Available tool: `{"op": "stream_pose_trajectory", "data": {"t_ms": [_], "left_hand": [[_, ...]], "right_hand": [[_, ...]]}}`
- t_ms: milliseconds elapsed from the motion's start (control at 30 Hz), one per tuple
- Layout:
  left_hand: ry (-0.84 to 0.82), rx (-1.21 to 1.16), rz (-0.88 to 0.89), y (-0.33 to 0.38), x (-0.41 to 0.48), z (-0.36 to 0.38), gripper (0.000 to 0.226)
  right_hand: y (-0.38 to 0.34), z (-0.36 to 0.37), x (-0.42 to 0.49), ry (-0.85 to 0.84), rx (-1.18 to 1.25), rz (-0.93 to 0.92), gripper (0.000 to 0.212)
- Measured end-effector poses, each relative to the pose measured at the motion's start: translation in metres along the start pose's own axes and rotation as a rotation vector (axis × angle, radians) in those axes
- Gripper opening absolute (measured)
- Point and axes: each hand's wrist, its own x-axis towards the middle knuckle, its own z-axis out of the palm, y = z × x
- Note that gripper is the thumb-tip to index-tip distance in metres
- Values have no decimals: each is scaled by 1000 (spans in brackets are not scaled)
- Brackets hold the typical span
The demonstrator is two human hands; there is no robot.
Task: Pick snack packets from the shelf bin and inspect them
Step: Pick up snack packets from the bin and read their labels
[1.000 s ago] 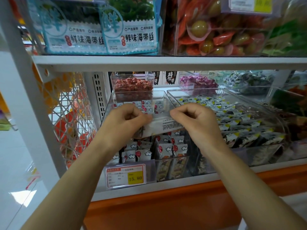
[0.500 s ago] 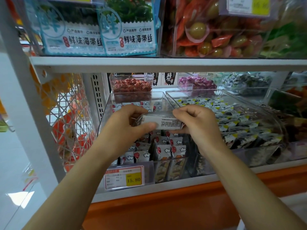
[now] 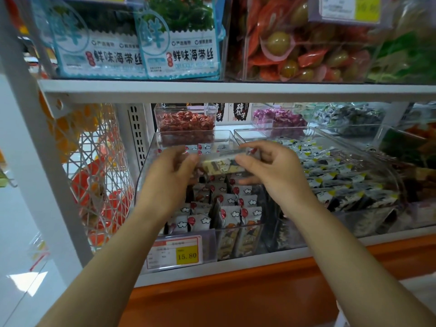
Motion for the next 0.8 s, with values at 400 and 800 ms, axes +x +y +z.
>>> {"op": "stream_pose_trajectory", "data": {"t_ms": [400,800], "left_hand": [[-323,1003,54,-30,88,27,50],[-420,1132,-70,-50,97,30,56]], "right_hand": [[9,6,50,125,-289,-15,26],[11,37,99,66,-346,-20,14]]}}
